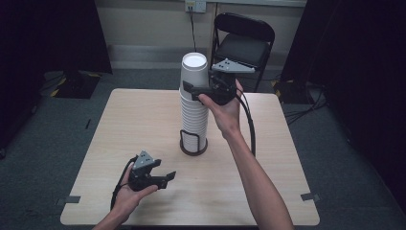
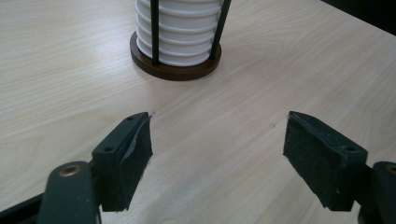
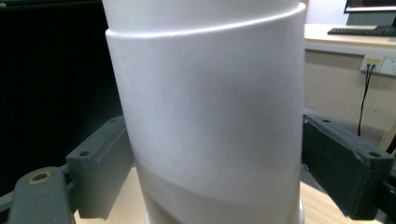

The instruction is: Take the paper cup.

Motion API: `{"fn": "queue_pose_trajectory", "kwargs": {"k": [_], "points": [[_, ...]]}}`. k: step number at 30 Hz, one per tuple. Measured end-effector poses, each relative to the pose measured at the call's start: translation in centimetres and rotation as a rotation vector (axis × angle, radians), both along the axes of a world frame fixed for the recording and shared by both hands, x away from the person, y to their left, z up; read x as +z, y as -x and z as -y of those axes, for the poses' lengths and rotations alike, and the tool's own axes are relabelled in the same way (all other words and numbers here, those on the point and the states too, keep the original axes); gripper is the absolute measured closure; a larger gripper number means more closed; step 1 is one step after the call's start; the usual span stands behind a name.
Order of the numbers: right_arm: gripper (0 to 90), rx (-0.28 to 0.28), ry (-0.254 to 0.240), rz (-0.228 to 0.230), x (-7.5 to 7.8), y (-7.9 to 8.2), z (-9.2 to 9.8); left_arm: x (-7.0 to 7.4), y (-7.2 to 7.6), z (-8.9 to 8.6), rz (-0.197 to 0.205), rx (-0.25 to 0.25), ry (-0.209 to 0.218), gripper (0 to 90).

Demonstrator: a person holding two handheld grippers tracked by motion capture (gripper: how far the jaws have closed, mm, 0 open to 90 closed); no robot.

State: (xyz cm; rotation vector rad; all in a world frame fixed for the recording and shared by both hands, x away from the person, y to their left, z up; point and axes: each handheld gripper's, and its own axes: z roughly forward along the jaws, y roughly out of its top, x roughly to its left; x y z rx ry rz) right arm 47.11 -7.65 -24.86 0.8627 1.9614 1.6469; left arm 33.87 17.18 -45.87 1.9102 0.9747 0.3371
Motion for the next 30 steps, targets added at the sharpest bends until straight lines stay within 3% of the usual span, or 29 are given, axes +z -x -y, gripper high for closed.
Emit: {"fn": "queue_pose_trajectory", "kwargs": {"k": [18,30], "points": [[10.2,-0.025,0.043,-0.037,-1.1,-1.1,-1.4,-0.1,-0.1,0.1,-0.008,-0.001,-0.002,23.3],[11.7,-0.034,0.065,-0.020,-1.3,-1.2,-1.7,0.0,-0.1,-0.1,-0.012,0.003,-0.005,23.3]]}}
